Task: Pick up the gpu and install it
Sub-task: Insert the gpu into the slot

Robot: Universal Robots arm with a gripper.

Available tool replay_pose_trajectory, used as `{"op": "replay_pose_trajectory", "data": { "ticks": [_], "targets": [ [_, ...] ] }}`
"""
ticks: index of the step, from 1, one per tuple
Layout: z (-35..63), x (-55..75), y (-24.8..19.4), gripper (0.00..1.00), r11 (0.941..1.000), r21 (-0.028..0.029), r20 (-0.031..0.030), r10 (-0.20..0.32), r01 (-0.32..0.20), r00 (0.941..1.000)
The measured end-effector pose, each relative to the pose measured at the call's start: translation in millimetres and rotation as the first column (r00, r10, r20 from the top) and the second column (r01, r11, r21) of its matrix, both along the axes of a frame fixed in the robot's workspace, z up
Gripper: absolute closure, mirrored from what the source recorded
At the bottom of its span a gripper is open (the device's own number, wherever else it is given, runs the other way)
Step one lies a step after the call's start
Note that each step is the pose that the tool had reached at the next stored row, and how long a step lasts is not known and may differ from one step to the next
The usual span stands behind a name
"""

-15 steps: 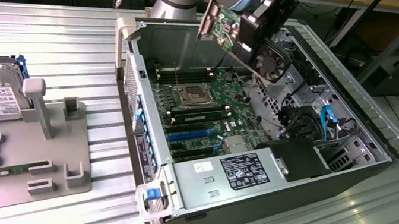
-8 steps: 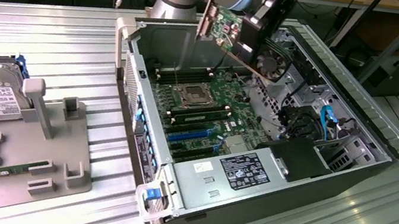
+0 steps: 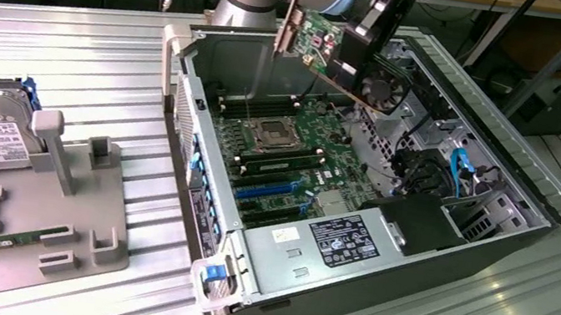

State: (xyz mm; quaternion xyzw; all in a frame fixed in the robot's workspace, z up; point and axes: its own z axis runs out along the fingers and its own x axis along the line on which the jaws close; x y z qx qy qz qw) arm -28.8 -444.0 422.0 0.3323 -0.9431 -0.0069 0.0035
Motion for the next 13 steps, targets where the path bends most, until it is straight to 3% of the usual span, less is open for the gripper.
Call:
{"op": "replay_pose_trajectory", "data": {
  "ticks": [6,13],
  "targets": [
    [0.0,0.0,0.0,0.72,0.9990,0.0000,0.0000,0.045,-0.045,0.9990],
    [0.0,0.0,0.0,0.72,0.9932,0.0000,0.0000,0.116,-0.116,0.9932]
  ]
}}
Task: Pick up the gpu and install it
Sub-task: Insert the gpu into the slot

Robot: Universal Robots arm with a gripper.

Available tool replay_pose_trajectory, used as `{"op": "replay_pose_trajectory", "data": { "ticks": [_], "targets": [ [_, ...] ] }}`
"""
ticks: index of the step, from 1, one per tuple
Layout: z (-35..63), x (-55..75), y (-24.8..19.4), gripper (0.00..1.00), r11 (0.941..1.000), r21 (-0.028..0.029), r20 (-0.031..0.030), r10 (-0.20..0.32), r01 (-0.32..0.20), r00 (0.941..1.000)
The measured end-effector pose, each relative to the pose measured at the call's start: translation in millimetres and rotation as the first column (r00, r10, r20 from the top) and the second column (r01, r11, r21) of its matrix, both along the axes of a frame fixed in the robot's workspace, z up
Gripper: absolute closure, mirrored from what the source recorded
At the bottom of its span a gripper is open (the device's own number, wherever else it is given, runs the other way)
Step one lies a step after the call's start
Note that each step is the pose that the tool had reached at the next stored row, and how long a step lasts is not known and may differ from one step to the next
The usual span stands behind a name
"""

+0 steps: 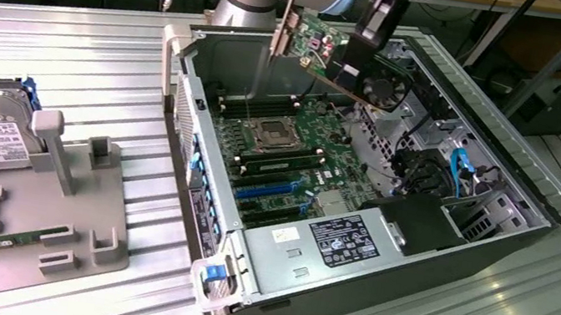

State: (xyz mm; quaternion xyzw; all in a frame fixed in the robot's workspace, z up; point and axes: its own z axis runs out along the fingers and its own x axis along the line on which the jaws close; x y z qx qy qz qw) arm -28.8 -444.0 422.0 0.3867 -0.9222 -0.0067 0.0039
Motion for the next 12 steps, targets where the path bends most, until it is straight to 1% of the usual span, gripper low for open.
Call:
{"op": "replay_pose_trajectory", "data": {
  "ticks": [5,8,12],
  "targets": [
    [0.0,0.0,0.0,0.72,0.9990,0.0000,0.0000,0.044,-0.044,0.9990],
    [0.0,0.0,0.0,0.72,0.9963,0.0000,0.0000,0.086,-0.086,0.9963],
    [0.0,0.0,0.0,0.72,0.9931,0.0000,0.0000,0.117,-0.117,0.9931]
  ]
}}
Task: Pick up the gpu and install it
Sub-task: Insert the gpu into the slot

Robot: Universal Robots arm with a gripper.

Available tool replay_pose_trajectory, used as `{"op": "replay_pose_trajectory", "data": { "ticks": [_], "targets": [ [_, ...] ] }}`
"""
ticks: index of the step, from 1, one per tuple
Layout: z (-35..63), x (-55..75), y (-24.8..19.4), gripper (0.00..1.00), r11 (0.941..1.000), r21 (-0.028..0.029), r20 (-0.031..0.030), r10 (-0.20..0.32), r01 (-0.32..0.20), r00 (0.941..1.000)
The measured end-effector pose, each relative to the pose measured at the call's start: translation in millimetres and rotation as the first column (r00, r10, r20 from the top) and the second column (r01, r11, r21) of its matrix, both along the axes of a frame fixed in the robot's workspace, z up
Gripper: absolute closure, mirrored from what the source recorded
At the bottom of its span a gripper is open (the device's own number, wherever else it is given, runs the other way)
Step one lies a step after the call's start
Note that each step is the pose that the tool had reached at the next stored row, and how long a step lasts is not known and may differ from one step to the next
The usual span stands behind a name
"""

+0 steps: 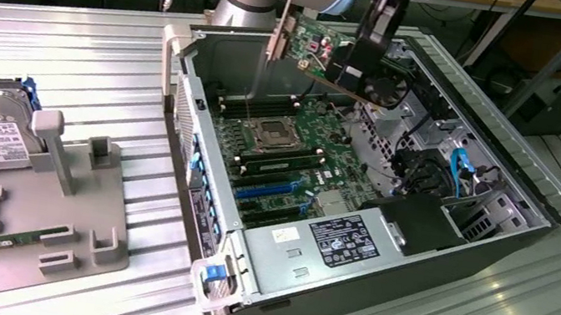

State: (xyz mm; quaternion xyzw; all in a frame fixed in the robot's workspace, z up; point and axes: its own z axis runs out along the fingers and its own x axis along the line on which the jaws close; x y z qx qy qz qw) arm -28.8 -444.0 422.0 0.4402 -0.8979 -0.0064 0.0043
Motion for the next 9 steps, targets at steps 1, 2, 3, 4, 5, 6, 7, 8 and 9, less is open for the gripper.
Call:
{"op": "replay_pose_trajectory", "data": {
  "ticks": [1,2,3,4,5,6,7,8,9],
  "targets": [
    [0.0,0.0,0.0,0.72,1.0000,-0.0001,0.0000,0.008,-0.008,1.0000],
    [0.0,0.0,0.0,0.72,0.9999,0.0000,0.0000,0.016,-0.016,0.9999],
    [0.0,0.0,0.0,0.72,0.9997,0.0000,0.0000,0.024,-0.024,0.9997],
    [0.0,0.0,0.0,0.72,0.9995,0.0000,0.0000,0.032,-0.032,0.9995],
    [0.0,0.0,0.0,0.72,0.9992,0.0000,0.0000,0.040,-0.040,0.9992],
    [0.0,0.0,0.0,0.72,0.9988,0.0000,0.0000,0.048,-0.048,0.9988],
    [0.0,0.0,0.0,0.72,0.9984,0.0000,0.0000,0.057,-0.057,0.9984],
    [0.0,0.0,0.0,0.72,0.9979,0.0000,0.0000,0.065,-0.065,0.9979],
    [0.0,0.0,0.0,0.72,0.9973,0.0000,0.0000,0.073,-0.073,0.9973]
  ]
}}
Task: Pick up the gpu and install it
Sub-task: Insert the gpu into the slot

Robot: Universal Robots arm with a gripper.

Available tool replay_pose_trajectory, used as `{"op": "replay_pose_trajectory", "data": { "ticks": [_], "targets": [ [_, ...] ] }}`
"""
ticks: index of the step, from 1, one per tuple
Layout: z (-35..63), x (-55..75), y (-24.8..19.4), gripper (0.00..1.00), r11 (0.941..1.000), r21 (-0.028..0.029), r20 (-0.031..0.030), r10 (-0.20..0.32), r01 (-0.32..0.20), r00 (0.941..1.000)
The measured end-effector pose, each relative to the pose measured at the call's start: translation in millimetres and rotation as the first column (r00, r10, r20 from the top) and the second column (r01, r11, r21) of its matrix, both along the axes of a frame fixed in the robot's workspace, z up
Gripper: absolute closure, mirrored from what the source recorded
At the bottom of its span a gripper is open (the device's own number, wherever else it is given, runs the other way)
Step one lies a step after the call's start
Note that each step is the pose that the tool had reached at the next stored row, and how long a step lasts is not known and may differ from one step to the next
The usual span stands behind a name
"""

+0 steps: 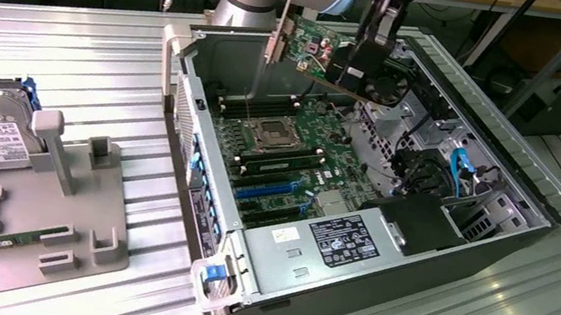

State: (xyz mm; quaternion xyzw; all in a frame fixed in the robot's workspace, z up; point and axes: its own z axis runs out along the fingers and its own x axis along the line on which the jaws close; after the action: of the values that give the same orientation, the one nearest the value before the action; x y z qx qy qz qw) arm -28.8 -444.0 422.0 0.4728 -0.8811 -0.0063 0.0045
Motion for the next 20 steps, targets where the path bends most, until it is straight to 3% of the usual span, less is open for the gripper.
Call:
{"op": "replay_pose_trajectory", "data": {
  "ticks": [11,20],
  "targets": [
    [0.0,0.0,0.0,0.72,0.9959,0.0000,0.0000,0.091,-0.091,0.9959],
    [0.0,0.0,0.0,0.72,0.9849,-0.0001,0.0000,0.173,-0.173,0.9849]
  ]
}}
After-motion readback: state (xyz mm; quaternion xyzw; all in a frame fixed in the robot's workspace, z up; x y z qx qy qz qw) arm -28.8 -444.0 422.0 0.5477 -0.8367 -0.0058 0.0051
